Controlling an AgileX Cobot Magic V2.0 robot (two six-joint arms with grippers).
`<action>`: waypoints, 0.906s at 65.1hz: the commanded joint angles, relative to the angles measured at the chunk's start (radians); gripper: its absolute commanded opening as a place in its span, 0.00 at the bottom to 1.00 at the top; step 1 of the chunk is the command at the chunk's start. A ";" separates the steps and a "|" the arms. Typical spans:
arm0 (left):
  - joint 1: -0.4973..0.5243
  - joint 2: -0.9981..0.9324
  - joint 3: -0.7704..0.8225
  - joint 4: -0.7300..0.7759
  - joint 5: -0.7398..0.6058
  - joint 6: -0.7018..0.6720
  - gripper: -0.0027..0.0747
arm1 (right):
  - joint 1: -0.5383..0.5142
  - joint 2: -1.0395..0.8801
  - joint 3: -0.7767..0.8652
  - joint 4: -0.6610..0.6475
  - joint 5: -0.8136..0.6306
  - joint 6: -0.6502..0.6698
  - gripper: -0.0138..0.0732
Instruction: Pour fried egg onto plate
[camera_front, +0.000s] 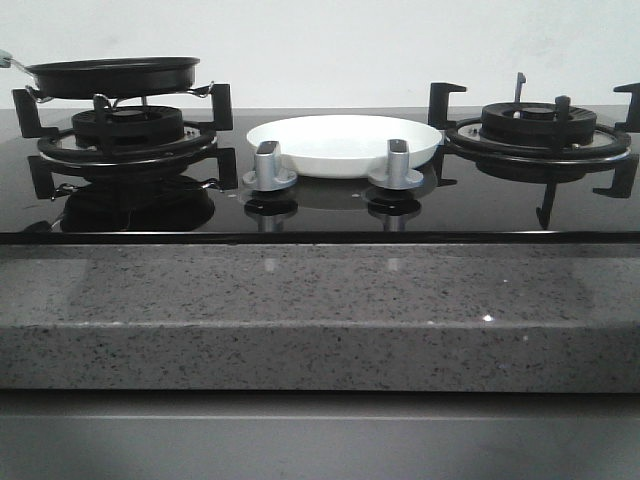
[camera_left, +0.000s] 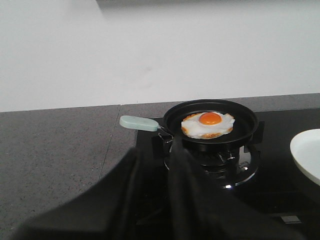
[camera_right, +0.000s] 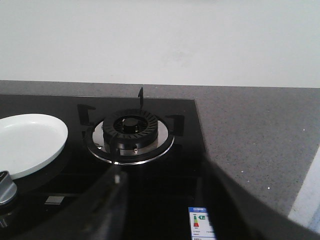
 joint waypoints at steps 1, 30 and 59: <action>-0.001 0.010 -0.035 -0.003 -0.089 -0.007 0.65 | -0.004 0.015 -0.036 0.003 -0.076 -0.008 0.91; -0.001 0.010 -0.035 -0.006 -0.089 -0.007 0.90 | -0.004 0.025 -0.036 0.017 -0.067 -0.008 0.91; -0.001 0.010 -0.035 -0.006 -0.089 -0.007 0.90 | 0.028 0.440 -0.190 0.101 -0.067 -0.008 0.65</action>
